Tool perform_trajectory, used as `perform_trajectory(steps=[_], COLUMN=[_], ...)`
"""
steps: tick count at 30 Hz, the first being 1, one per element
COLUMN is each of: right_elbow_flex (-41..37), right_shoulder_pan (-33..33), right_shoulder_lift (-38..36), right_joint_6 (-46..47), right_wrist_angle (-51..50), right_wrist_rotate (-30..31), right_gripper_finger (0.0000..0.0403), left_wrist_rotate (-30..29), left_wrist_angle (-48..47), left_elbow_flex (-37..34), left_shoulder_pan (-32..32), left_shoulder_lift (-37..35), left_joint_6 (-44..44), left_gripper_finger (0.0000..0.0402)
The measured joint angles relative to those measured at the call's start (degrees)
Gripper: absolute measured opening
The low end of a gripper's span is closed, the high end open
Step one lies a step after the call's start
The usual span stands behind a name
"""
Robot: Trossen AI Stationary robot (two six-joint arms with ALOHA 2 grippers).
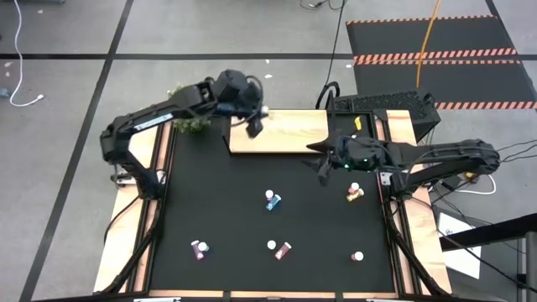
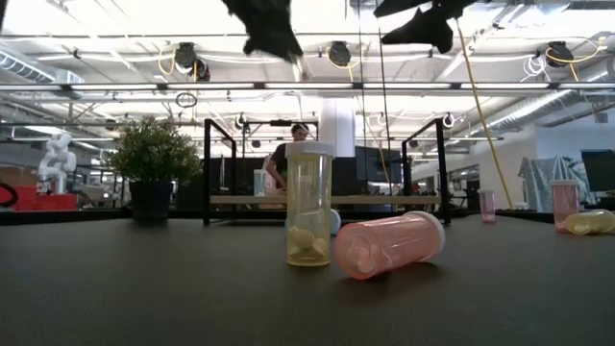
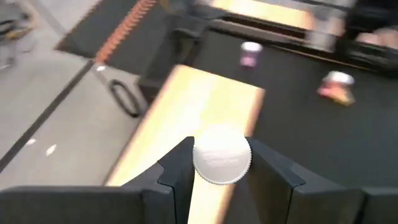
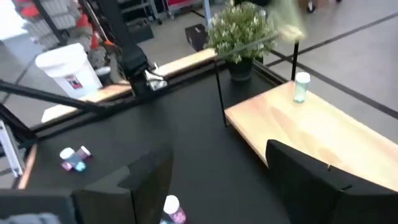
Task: Pick and place medicine bottles onto shelf by color
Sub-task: Put the top left yellow pill bottle on the shelf
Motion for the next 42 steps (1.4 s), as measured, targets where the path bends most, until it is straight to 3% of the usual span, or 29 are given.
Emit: perform_trajectory(steps=[5, 12, 19, 28, 42], right_elbow_flex=[0.02, 0.04, 0.02, 0.02, 0.02], right_shoulder_pan=[0.02, -2.84, -7.65, -11.57, -12.72], right_shoulder_lift=[-1.84, -1.28, -0.85, -0.85, -0.85], right_joint_6=[-1.19, -1.28, 1.63, 2.31, 1.46], right_wrist_angle=[-1.45, -2.46, -2.40, -1.21, -0.92], right_wrist_rotate=[-1.35, 3.28, 3.41, 3.18, 3.01], right_gripper_finger=[0.0248, 0.0247, 0.0247, 0.0247, 0.0247], left_wrist_rotate=[-0.25, 0.51, 0.93, 0.92, 0.49], left_wrist_angle=[3.92, 3.01, 3.44, 3.74, -1.55], left_elbow_flex=[0.00, -0.01, -0.02, -0.02, 3.06], left_shoulder_pan=[5.31, 10.49, 14.30, 14.53, 14.49], left_shoulder_lift=[5.88, 12.49, 18.09, 20.82, 23.54], left_joint_6=[1.13, 12.13, 18.22, 23.46, 20.33], left_gripper_finger=[0.0131, 0.0131, 0.0131, 0.0131, 0.0131])
